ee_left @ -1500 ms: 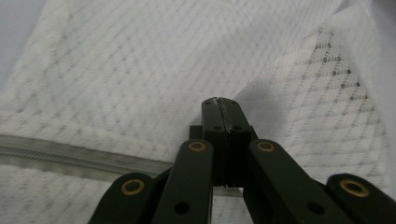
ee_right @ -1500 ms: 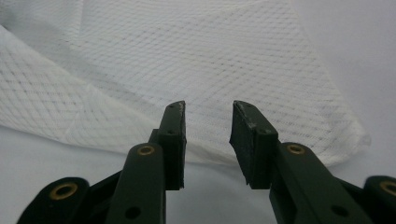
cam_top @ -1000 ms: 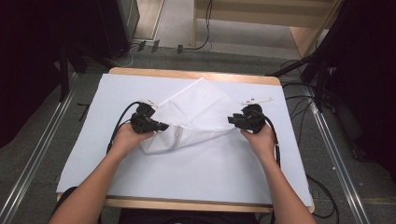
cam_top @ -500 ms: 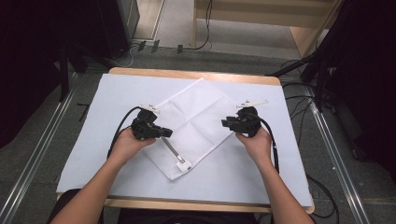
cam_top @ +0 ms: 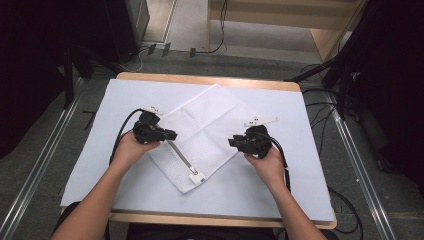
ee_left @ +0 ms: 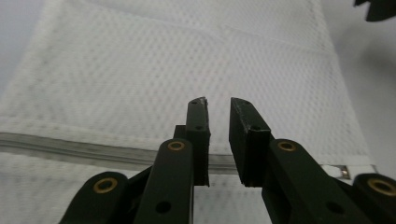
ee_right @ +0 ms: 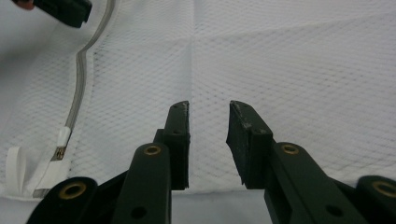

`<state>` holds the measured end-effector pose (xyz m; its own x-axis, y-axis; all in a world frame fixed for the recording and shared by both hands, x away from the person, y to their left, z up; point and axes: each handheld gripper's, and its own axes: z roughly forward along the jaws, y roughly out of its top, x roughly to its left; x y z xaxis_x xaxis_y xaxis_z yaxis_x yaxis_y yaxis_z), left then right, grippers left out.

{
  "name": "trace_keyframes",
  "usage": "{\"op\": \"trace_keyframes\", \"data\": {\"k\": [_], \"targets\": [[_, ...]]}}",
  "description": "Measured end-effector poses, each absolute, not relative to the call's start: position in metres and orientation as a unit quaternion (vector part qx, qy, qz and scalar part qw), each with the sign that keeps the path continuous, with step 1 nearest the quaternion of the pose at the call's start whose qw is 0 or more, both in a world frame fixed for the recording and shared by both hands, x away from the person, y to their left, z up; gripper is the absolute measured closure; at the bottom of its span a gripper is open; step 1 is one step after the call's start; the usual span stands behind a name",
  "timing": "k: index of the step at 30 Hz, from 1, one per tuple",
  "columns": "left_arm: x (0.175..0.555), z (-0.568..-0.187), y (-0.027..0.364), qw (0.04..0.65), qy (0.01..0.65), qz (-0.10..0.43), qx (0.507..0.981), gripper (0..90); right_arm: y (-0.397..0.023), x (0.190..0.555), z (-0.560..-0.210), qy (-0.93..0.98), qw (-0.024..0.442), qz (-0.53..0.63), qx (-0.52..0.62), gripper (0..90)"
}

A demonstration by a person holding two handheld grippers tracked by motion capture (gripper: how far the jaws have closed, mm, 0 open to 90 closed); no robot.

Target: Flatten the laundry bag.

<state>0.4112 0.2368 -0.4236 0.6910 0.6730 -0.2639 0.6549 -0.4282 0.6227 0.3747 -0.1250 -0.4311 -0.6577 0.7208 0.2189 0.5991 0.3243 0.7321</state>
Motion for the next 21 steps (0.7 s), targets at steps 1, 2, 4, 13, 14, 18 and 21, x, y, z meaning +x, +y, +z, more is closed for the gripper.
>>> {"op": "trace_keyframes", "data": {"k": [1, 2, 4, 13, 14, 18, 21], "targets": [[0.414, -0.424, 0.239, 0.363, 0.397, 0.013, 0.843, 77.2, -0.124, 0.373, -0.432, 0.811, 0.073, 0.414, 0.406, 70.6], [0.416, -0.424, 0.242, 0.361, 0.399, 0.015, 0.843, 76.5, -0.124, 0.371, -0.433, 0.813, 0.074, 0.412, 0.405, 70.6], [0.421, -0.424, 0.245, 0.355, 0.403, 0.022, 0.843, 74.3, -0.124, 0.368, -0.436, 0.814, 0.075, 0.412, 0.403, 70.6], [0.445, -0.431, 0.264, 0.340, 0.419, 0.037, 0.841, 66.3, -0.127, 0.366, -0.448, 0.815, 0.077, 0.398, 0.413, 70.5], [0.451, -0.432, 0.268, 0.340, 0.423, 0.042, 0.839, 65.5, -0.128, 0.366, -0.450, 0.815, 0.077, 0.398, 0.414, 70.2], [0.457, -0.436, 0.278, 0.343, 0.432, 0.053, 0.833, 61.7, -0.129, 0.365, -0.455, 0.817, 0.081, 0.394, 0.414, 69.8], [0.462, -0.438, 0.285, 0.335, 0.439, 0.062, 0.832, 58.9, -0.129, 0.365, -0.458, 0.819, 0.083, 0.389, 0.414, 69.4]]}}
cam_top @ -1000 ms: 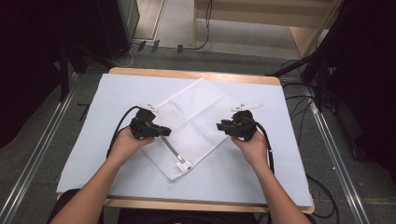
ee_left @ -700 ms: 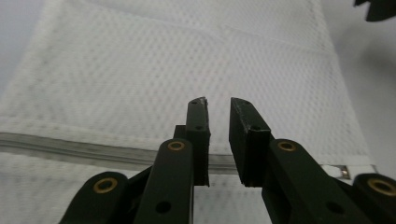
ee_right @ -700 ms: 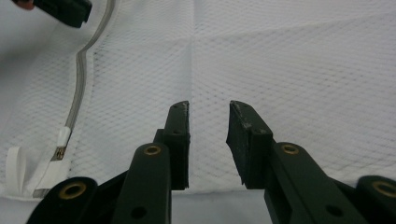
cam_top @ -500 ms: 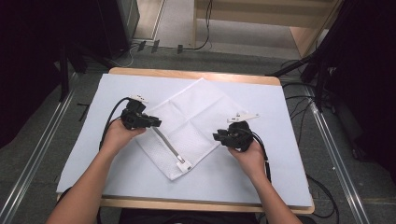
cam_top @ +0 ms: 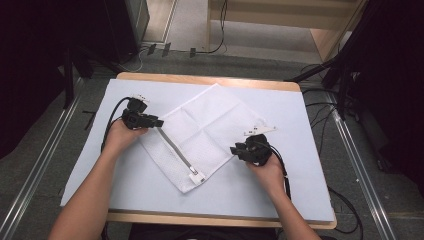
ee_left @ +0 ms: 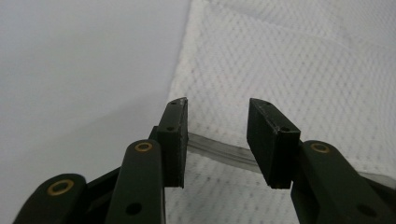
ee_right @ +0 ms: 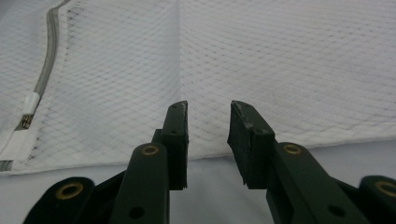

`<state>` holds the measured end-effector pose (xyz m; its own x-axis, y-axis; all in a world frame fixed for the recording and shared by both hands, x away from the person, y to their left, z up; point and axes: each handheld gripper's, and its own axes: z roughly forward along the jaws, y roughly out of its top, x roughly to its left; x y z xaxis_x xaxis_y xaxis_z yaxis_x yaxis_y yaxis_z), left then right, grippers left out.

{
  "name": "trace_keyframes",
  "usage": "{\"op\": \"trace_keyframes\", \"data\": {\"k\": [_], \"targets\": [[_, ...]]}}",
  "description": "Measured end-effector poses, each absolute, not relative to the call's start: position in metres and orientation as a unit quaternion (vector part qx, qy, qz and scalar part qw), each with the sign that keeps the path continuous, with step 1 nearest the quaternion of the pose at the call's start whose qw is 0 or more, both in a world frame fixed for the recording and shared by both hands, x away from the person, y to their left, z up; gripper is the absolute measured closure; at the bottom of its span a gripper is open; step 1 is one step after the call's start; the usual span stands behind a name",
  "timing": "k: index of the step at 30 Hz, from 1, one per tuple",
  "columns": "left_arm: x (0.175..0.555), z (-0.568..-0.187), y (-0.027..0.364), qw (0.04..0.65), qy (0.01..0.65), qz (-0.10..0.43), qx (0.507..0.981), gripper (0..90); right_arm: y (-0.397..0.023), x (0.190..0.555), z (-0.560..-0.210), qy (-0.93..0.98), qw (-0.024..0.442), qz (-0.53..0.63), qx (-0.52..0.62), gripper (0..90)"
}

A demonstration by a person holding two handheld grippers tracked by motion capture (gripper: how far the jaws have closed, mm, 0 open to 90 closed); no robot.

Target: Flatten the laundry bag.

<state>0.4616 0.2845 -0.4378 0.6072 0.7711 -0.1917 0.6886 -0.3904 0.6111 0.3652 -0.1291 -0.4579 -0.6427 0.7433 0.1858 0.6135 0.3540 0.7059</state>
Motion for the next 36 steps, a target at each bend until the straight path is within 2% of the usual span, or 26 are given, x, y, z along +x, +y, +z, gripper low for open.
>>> {"op": "trace_keyframes", "data": {"k": [5, 10, 17, 18, 25, 30, 36], "targets": [[0.465, -0.441, 0.291, 0.335, 0.453, 0.066, 0.823, 53.8, -0.132, 0.367, -0.461, 0.818, 0.085, 0.385, 0.420, 68.6], [0.469, -0.448, 0.297, 0.328, 0.468, 0.060, 0.818, 52.6, -0.133, 0.368, -0.465, 0.815, 0.085, 0.380, 0.429, 65.2], [0.468, -0.448, 0.293, 0.322, 0.459, 0.057, 0.826, 64.3, -0.121, 0.366, -0.466, 0.816, 0.085, 0.389, 0.418, 62.1], [0.468, -0.448, 0.292, 0.321, 0.461, 0.055, 0.826, 68.4, -0.114, 0.366, -0.467, 0.821, 0.087, 0.387, 0.411, 61.5], [0.468, -0.447, 0.290, 0.321, 0.471, 0.021, 0.822, 83.2, -0.099, 0.365, -0.471, 0.830, 0.095, 0.374, 0.403, 60.9], [0.467, -0.444, 0.291, 0.328, 0.472, 0.014, 0.818, 85.2, -0.112, 0.368, -0.466, 0.820, 0.106, 0.373, 0.420, 62.7], [0.467, -0.444, 0.292, 0.328, 0.474, 0.011, 0.817, 85.1, -0.117, 0.367, -0.469, 0.819, 0.098, 0.370, 0.429, 61.9]]}}
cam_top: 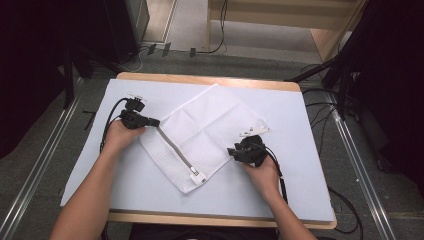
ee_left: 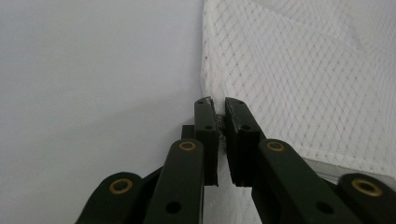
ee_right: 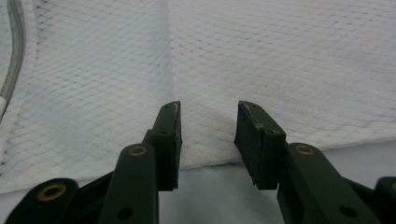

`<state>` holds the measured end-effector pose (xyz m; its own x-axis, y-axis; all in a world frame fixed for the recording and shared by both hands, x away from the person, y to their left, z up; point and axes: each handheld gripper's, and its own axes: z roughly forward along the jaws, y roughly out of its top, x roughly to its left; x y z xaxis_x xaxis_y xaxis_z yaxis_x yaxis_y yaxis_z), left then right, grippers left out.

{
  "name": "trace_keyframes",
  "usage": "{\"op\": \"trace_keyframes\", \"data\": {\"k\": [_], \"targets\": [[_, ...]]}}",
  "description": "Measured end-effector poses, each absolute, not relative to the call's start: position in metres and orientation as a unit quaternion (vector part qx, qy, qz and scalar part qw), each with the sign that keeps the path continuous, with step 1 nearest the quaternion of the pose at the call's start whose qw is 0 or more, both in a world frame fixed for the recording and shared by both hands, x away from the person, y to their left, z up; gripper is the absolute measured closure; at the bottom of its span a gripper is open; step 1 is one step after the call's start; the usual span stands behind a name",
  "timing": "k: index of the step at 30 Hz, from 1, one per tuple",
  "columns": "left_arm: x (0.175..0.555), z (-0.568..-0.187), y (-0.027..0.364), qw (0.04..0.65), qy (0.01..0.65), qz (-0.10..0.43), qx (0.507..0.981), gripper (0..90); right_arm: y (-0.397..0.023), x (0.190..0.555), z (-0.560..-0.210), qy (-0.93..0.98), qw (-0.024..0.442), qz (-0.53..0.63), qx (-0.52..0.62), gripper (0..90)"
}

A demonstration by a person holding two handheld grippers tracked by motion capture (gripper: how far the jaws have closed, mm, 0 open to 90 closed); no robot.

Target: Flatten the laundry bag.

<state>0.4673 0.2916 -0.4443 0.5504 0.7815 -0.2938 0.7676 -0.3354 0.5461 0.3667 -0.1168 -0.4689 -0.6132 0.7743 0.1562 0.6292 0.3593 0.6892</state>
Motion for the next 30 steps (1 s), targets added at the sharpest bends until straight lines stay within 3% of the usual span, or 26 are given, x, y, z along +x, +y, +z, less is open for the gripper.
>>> {"op": "trace_keyframes", "data": {"k": [7, 12, 15, 30], "targets": [[0.467, -0.445, 0.292, 0.327, 0.474, 0.009, 0.817, 85.0, -0.108, 0.362, -0.472, 0.828, 0.098, 0.368, 0.412, 61.4], [0.466, -0.445, 0.292, 0.326, 0.475, 0.008, 0.817, 85.0, -0.102, 0.353, -0.476, 0.827, 0.140, 0.364, 0.405, 77.4], [0.466, -0.445, 0.292, 0.326, 0.475, 0.007, 0.817, 85.0, -0.103, 0.354, -0.476, 0.823, 0.123, 0.373, 0.409, 90.0], [0.459, -0.440, 0.291, 0.347, 0.473, -0.004, 0.810, 85.1, -0.116, 0.372, -0.469, 0.822, 0.109, 0.357, 0.429, 90.0]]}}
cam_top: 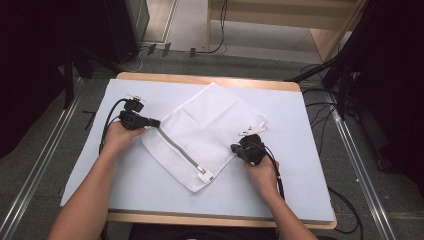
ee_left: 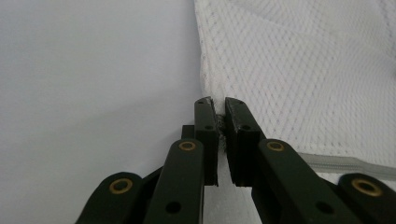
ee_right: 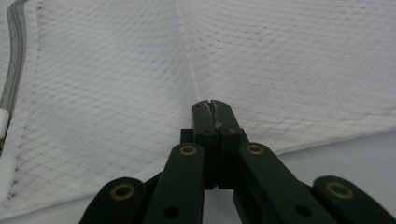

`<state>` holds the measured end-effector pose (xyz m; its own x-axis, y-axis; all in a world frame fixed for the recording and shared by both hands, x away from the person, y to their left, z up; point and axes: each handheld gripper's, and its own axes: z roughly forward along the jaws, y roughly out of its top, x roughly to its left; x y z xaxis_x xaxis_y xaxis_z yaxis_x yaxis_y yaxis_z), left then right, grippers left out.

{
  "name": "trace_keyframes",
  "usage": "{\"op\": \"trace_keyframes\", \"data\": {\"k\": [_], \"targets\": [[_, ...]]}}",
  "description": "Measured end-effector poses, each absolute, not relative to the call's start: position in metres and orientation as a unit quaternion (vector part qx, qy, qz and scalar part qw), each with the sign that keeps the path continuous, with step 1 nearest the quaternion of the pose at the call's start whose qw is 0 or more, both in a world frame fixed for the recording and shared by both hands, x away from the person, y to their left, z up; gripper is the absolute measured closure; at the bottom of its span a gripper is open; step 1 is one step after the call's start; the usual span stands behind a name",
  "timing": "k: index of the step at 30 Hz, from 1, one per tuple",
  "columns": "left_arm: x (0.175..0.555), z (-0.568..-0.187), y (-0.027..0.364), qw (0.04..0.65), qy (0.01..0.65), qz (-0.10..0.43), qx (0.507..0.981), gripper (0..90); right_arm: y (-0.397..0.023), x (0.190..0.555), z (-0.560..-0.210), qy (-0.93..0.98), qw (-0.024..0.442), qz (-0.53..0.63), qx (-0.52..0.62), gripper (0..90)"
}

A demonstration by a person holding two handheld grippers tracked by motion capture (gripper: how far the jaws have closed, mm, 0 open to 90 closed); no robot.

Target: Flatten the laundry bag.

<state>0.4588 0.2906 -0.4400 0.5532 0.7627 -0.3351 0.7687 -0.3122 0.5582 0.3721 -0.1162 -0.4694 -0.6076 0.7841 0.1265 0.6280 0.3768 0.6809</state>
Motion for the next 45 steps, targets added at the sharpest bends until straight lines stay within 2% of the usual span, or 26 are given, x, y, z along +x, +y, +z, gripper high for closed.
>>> {"op": "trace_keyframes", "data": {"k": [24, 45], "targets": [[0.398, -0.428, 0.280, 0.363, 0.458, 0.019, 0.811, 84.5, -0.131, 0.427, -0.466, 0.811, 0.096, 0.359, 0.452, 90.0], [0.358, -0.428, 0.277, 0.359, 0.466, 0.025, 0.808, 83.4, -0.120, 0.445, -0.465, 0.810, 0.094, 0.367, 0.448, 90.0]]}}
